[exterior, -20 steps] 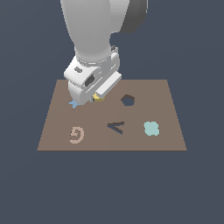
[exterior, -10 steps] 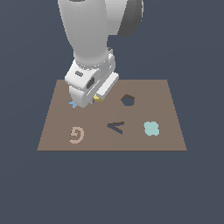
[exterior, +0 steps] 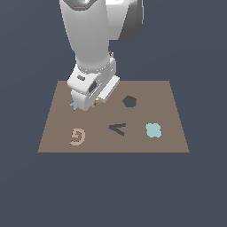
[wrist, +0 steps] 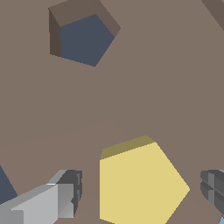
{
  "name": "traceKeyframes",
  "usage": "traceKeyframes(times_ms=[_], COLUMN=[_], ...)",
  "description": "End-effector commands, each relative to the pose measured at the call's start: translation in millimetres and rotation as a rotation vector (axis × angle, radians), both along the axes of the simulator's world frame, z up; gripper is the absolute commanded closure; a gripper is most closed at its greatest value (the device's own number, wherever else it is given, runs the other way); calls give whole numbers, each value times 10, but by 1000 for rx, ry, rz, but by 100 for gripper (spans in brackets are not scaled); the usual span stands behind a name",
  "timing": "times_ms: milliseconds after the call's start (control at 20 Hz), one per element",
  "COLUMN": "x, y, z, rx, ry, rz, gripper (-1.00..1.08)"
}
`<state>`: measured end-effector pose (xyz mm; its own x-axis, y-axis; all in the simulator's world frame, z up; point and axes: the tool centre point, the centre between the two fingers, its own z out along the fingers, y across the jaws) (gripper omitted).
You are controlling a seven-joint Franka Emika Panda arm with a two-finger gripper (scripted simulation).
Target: Insert a designated object into the corresponding slot on a board.
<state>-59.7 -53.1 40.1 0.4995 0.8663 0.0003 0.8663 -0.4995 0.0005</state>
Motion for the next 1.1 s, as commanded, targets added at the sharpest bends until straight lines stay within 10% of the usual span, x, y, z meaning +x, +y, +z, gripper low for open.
traceKeyframes(times_ms=[0, 150, 200, 1050], x=[-4, -5, -5, -5], y=[1, -1, -1, 0], z=[-72, -102, -102, -68], rx=[0, 0, 0, 0], ry=[1, 1, 1, 1], rz=[2, 2, 2, -1], gripper=[-92, -92, 108, 108])
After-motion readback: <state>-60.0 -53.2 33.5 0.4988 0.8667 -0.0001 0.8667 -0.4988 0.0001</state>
